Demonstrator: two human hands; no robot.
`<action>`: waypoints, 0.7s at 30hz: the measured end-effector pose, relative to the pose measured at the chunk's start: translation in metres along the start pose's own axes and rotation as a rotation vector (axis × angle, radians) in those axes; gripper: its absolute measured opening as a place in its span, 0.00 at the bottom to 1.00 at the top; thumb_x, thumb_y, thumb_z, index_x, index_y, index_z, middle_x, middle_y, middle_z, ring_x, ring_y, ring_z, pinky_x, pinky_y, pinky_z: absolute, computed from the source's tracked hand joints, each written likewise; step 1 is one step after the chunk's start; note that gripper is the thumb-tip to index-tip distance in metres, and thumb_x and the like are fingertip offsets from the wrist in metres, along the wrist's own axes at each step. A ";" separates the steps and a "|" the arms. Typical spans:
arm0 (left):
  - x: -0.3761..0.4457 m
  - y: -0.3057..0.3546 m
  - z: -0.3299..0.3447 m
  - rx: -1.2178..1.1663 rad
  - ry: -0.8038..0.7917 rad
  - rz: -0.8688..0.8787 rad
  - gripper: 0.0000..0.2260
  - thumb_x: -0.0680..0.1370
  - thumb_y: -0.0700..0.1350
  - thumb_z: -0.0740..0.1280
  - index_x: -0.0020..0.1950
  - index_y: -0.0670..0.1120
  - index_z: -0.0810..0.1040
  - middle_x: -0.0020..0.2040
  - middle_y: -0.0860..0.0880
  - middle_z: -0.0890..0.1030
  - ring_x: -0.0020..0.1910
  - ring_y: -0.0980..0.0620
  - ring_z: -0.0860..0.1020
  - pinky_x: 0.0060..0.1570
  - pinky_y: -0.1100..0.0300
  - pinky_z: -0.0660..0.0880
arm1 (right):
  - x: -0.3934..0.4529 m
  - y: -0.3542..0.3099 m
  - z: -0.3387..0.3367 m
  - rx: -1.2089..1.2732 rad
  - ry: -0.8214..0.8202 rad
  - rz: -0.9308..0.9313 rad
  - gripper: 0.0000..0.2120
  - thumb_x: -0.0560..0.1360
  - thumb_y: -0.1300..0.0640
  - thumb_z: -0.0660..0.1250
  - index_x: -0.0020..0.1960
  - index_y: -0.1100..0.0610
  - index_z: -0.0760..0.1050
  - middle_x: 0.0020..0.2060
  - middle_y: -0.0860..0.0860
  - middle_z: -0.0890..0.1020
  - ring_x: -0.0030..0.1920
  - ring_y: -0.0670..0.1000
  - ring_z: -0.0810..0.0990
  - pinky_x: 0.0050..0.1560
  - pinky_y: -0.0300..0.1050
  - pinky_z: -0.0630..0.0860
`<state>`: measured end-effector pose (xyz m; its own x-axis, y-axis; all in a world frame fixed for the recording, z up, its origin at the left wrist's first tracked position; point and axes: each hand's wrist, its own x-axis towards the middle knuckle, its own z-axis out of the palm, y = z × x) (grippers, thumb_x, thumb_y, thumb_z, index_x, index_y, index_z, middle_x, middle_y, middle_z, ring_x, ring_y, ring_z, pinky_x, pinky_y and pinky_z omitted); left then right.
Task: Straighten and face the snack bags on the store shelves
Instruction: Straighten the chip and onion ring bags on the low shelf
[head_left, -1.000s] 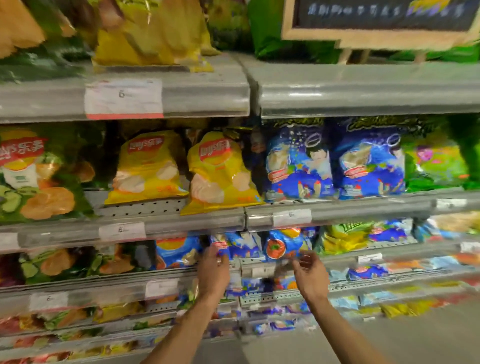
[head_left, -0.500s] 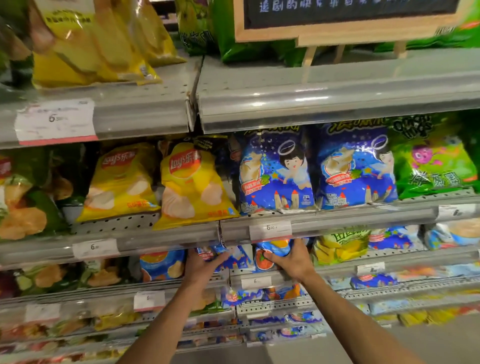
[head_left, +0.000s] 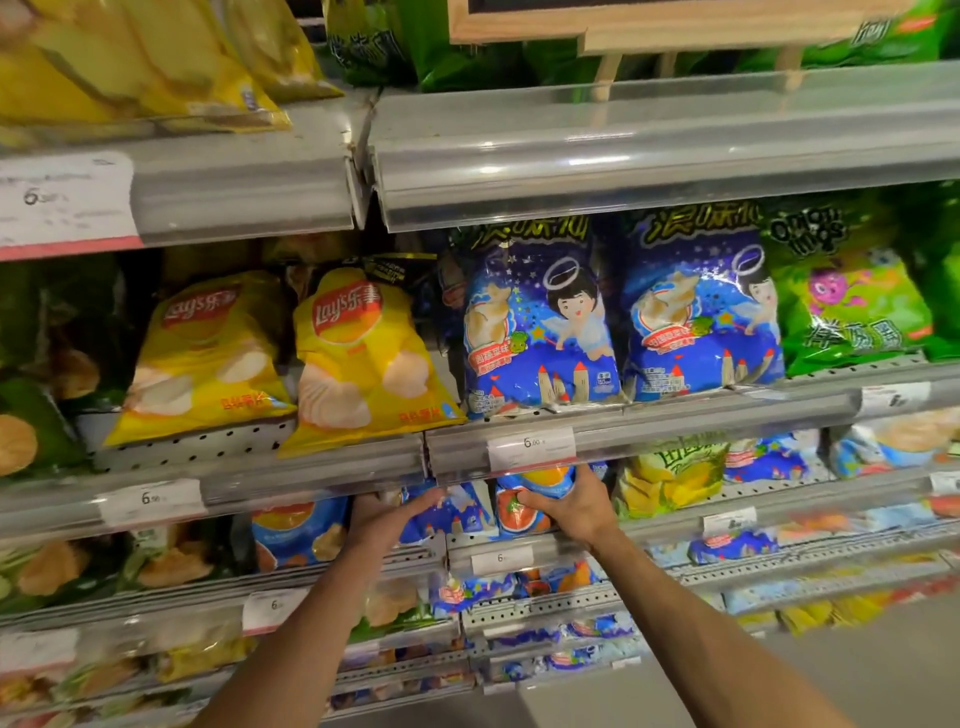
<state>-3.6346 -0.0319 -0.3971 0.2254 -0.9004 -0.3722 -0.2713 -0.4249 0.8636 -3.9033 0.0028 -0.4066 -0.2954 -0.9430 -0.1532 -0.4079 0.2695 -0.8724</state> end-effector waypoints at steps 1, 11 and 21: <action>-0.001 0.000 -0.001 0.004 0.012 -0.007 0.37 0.57 0.58 0.84 0.58 0.42 0.76 0.56 0.45 0.82 0.58 0.42 0.79 0.63 0.47 0.76 | -0.003 -0.002 0.002 -0.009 0.023 0.000 0.37 0.64 0.47 0.84 0.67 0.56 0.73 0.57 0.51 0.84 0.57 0.53 0.82 0.62 0.53 0.79; -0.005 0.003 -0.014 -0.080 0.057 -0.020 0.34 0.63 0.48 0.84 0.62 0.35 0.75 0.61 0.41 0.80 0.62 0.42 0.78 0.65 0.48 0.74 | -0.039 -0.020 0.003 0.029 0.141 -0.032 0.31 0.65 0.47 0.83 0.62 0.55 0.75 0.54 0.52 0.85 0.54 0.54 0.84 0.57 0.56 0.81; -0.021 0.008 0.022 -0.064 0.022 0.025 0.30 0.62 0.50 0.84 0.54 0.39 0.75 0.51 0.43 0.80 0.51 0.46 0.78 0.53 0.53 0.76 | -0.065 0.013 -0.035 0.083 0.110 -0.023 0.29 0.66 0.51 0.84 0.61 0.53 0.74 0.51 0.51 0.85 0.51 0.52 0.84 0.55 0.57 0.82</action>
<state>-3.6620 -0.0188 -0.3902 0.2396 -0.9083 -0.3430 -0.2166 -0.3944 0.8930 -3.9195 0.0746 -0.3919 -0.3816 -0.9204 -0.0854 -0.3437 0.2271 -0.9112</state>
